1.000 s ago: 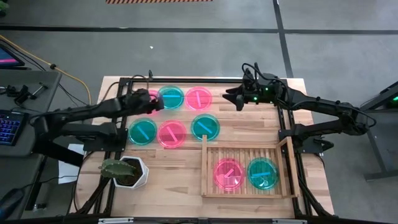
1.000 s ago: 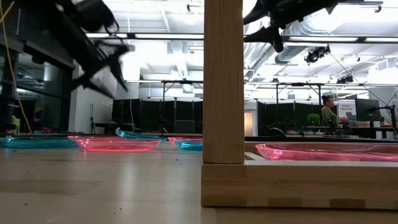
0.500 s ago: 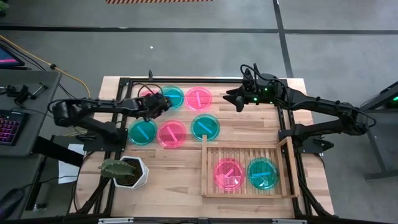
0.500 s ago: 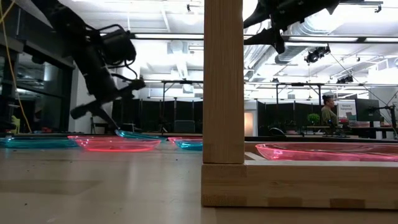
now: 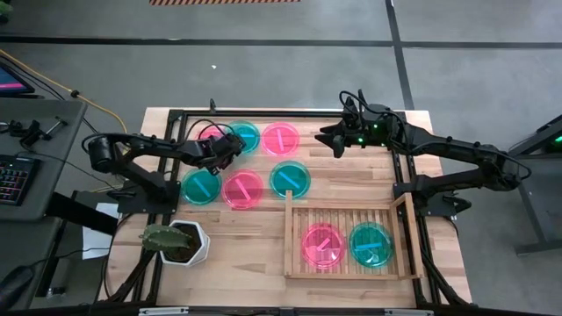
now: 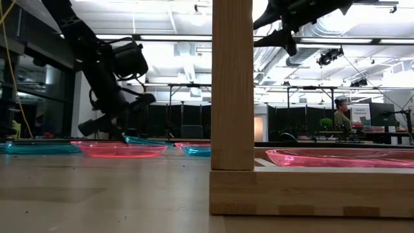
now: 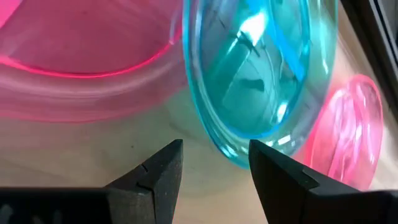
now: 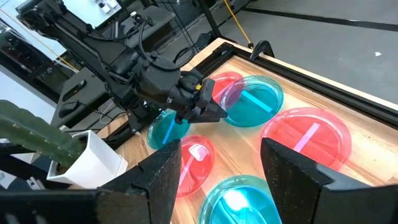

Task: Place and stack plates onto a shelf
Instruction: Stack the blue plate on top of the blue plate on the shelf

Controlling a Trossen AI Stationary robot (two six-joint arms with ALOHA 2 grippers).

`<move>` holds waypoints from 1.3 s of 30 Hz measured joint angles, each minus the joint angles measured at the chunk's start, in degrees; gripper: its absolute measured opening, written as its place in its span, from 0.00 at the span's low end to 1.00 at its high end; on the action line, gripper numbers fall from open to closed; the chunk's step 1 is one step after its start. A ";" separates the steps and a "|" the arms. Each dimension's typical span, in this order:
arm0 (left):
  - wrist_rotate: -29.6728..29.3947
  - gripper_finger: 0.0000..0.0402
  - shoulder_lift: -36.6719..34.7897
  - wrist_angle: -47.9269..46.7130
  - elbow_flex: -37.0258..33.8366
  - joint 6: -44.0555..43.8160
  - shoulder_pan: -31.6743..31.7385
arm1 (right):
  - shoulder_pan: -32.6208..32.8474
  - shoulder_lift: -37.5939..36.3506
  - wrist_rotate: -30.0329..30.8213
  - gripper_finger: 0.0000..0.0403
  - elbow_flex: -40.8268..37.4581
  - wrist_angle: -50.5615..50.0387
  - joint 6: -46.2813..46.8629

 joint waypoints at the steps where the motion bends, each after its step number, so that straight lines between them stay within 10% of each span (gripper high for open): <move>1: -0.70 0.43 0.36 0.10 0.00 -1.16 0.00 | 0.00 0.00 0.36 0.51 0.00 0.00 0.00; 10: -4.48 0.39 2.75 0.27 0.09 -9.65 0.07 | 0.00 0.00 1.98 0.51 0.00 0.00 0.00; 23: -9.17 0.02 3.11 4.70 -0.02 -10.69 -0.01 | 0.00 0.00 2.01 0.51 0.00 0.00 0.00; 39: -11.07 0.00 -7.18 7.04 -0.02 0.18 -0.79 | 0.00 0.00 2.03 0.51 0.00 0.00 0.00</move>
